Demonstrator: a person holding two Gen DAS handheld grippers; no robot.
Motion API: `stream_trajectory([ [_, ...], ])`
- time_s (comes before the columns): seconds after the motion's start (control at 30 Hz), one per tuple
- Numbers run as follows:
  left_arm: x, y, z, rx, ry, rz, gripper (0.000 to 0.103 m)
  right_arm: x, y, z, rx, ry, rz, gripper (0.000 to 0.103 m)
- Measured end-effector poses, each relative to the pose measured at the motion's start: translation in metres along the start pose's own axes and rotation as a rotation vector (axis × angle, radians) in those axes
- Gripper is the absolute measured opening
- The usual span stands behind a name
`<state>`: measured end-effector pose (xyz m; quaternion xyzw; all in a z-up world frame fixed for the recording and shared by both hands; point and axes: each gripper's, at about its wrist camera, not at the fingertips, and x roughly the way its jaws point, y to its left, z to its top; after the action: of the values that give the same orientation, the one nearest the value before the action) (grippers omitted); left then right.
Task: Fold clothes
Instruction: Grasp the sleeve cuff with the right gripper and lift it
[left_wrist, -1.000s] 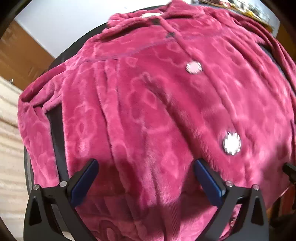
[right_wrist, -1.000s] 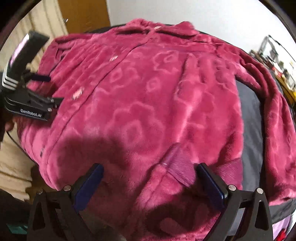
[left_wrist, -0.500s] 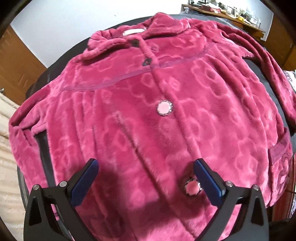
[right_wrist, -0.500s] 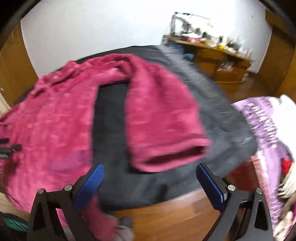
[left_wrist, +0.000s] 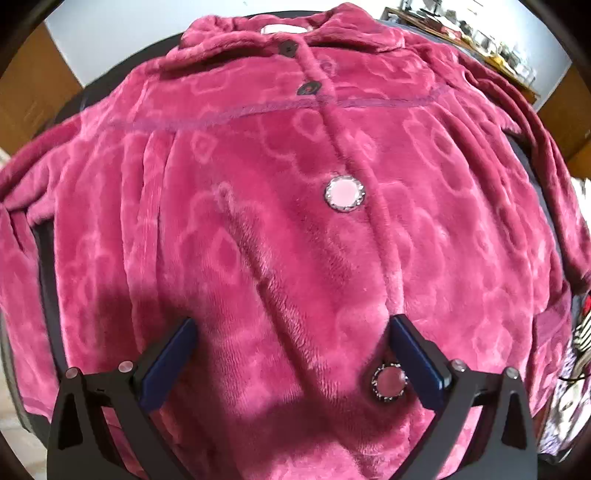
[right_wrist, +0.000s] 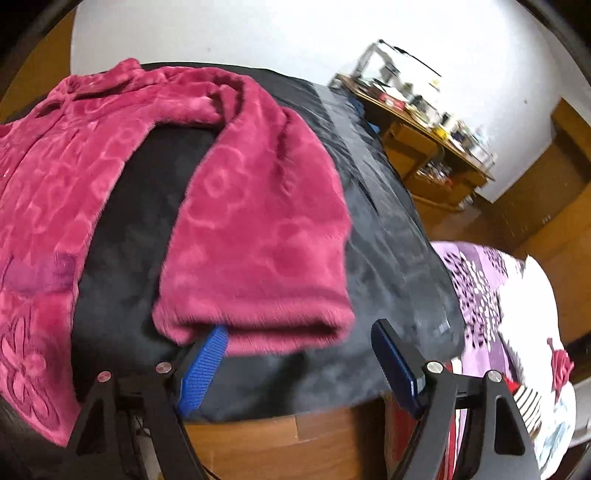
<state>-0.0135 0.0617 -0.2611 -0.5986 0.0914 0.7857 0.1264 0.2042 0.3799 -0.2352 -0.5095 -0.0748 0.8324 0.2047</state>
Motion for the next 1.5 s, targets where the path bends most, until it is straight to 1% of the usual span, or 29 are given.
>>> stream_trajectory([
  [0.1, 0.001, 0.004, 0.0, -0.019, 0.015, -0.02, 0.103, 0.007, 0.011, 0.012, -0.043, -0.009, 0.033, 0.082],
  [0.2, 0.001, 0.002, 0.0, -0.016, 0.016, -0.012, 0.103, 0.014, 0.02, 0.021, -0.07, -0.003, 0.068, 0.081],
  [0.23, 0.001, 0.003, 0.0, -0.014, 0.015, -0.009, 0.103, 0.016, 0.022, 0.023, -0.071, 0.002, 0.082, 0.07],
  [0.27, 0.002, 0.003, 0.001, -0.014, 0.014, -0.007, 0.103, 0.018, 0.023, 0.025, -0.068, 0.011, 0.094, 0.052],
  [0.3, 0.002, 0.003, 0.0, -0.017, 0.015, -0.006, 0.103, 0.02, 0.022, 0.026, -0.065, 0.021, 0.104, 0.042],
  [0.33, 0.001, 0.003, -0.001, -0.02, 0.015, -0.006, 0.103, 0.022, 0.022, 0.028, -0.062, 0.031, 0.114, 0.024],
  [0.37, 0.001, 0.003, -0.001, -0.023, 0.016, -0.006, 0.103, 0.023, 0.02, 0.03, -0.051, 0.038, 0.129, 0.014],
  [0.43, 0.005, 0.002, 0.003, -0.024, 0.02, -0.003, 0.103, 0.021, 0.013, 0.034, -0.006, 0.04, 0.163, 0.008],
  [0.5, 0.005, 0.0, 0.003, -0.021, 0.021, 0.005, 0.103, 0.009, 0.0, 0.041, 0.072, 0.015, 0.207, 0.007],
  [0.63, 0.002, -0.006, 0.005, -0.009, 0.02, 0.034, 0.103, -0.024, -0.036, 0.059, 0.262, -0.071, 0.28, 0.007],
  [0.73, -0.005, -0.013, 0.006, 0.022, 0.004, 0.058, 0.103, -0.048, -0.06, 0.071, 0.386, -0.134, 0.319, 0.007],
  [0.8, -0.01, -0.018, 0.007, 0.044, -0.009, 0.071, 0.103, -0.058, -0.076, 0.074, 0.458, -0.159, 0.358, 0.007],
  [0.97, -0.033, -0.028, 0.015, 0.068, -0.069, 0.041, 0.103, -0.079, -0.111, 0.078, 0.629, -0.233, 0.464, 0.007],
  [1.07, -0.046, -0.034, 0.023, 0.086, -0.094, 0.017, 0.103, -0.089, -0.133, 0.08, 0.741, -0.281, 0.553, 0.007],
  [1.13, -0.053, -0.039, 0.03, 0.1, -0.111, 0.002, 0.103, -0.097, -0.145, 0.084, 0.79, -0.311, 0.584, 0.007],
  [1.2, -0.057, -0.043, 0.031, 0.112, -0.124, -0.016, 0.103, -0.107, -0.152, 0.09, 0.81, -0.34, 0.599, 0.007],
  [1.3, -0.06, -0.043, 0.039, 0.127, -0.138, -0.037, 0.103, -0.127, -0.15, 0.108, 0.77, -0.387, 0.593, 0.007],
  [1.4, -0.063, -0.043, 0.045, 0.132, -0.149, -0.052, 0.103, -0.148, -0.128, 0.133, 0.684, -0.424, 0.602, 0.007],
  [1.5, -0.066, -0.037, 0.051, 0.115, -0.159, -0.061, 0.103, -0.168, -0.093, 0.163, 0.563, -0.449, 0.608, 0.007],
])
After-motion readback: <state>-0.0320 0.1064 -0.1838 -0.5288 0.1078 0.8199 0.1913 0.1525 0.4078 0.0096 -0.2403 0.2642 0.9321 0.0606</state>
